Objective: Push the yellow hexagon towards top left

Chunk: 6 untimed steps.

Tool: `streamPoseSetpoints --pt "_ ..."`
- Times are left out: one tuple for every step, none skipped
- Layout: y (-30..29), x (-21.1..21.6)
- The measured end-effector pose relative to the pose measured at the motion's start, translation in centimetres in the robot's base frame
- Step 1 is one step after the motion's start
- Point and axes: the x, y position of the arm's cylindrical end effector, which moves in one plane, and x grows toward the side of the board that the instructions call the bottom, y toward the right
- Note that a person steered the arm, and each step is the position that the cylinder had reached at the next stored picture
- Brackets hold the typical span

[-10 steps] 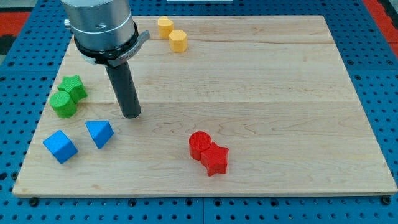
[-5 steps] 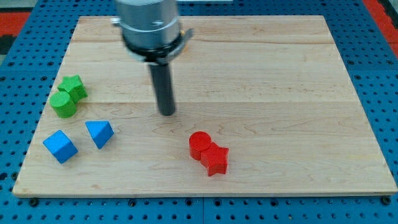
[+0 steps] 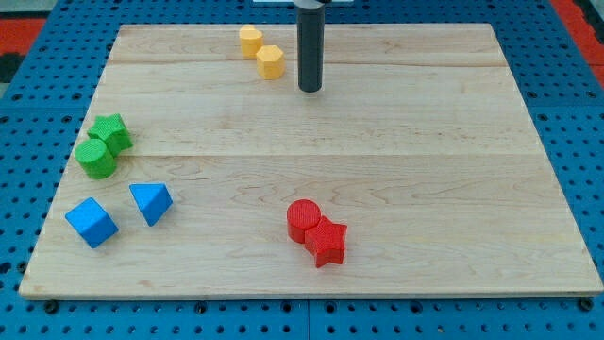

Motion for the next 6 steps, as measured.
streamPoseSetpoints --pt "-1.3 -3.1" --pt "-6.8 -4.6" --pt "-11.7 -4.6" --pt "-14.8 -4.1" --pt "-16.0 -0.9" --pt "-20.3 -2.1"
